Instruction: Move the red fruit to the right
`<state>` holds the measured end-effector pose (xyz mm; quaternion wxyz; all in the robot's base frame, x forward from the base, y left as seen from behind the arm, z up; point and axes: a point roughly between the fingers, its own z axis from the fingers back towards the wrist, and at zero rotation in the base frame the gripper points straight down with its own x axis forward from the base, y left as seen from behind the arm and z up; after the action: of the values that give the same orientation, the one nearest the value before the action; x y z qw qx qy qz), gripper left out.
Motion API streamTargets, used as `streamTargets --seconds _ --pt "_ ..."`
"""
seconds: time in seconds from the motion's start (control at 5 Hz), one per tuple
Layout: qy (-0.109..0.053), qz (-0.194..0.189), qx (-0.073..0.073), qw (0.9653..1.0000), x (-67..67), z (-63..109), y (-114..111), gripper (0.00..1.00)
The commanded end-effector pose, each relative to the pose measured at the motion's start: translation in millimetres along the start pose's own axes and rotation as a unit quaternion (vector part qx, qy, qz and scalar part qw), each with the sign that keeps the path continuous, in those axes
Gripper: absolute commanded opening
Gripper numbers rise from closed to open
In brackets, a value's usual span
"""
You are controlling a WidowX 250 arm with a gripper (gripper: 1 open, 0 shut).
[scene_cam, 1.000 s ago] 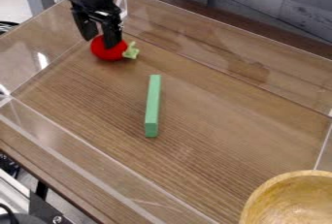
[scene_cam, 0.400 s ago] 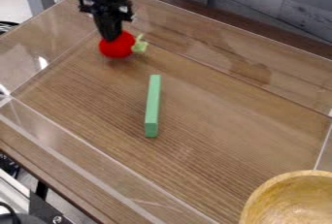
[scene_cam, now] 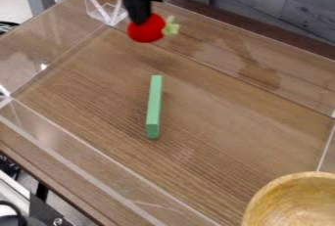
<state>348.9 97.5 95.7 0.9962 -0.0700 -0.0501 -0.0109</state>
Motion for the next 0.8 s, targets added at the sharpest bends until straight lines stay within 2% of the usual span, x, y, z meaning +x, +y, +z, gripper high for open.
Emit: streamTargets --seconds 0.0,0.2,0.4,0.6 --pt "-0.042 -0.016 0.012 0.9989 19.7 19.0 -28 0.0" --pt "-0.034 -0.032 0.009 0.9989 26.0 0.6 -55 0.0" --pt "-0.026 -0.043 0.009 0.9987 22.8 -17.6 -74 0.0" --pt "-0.019 -0.049 0.01 0.9986 22.4 -32.5 -81 0.0"
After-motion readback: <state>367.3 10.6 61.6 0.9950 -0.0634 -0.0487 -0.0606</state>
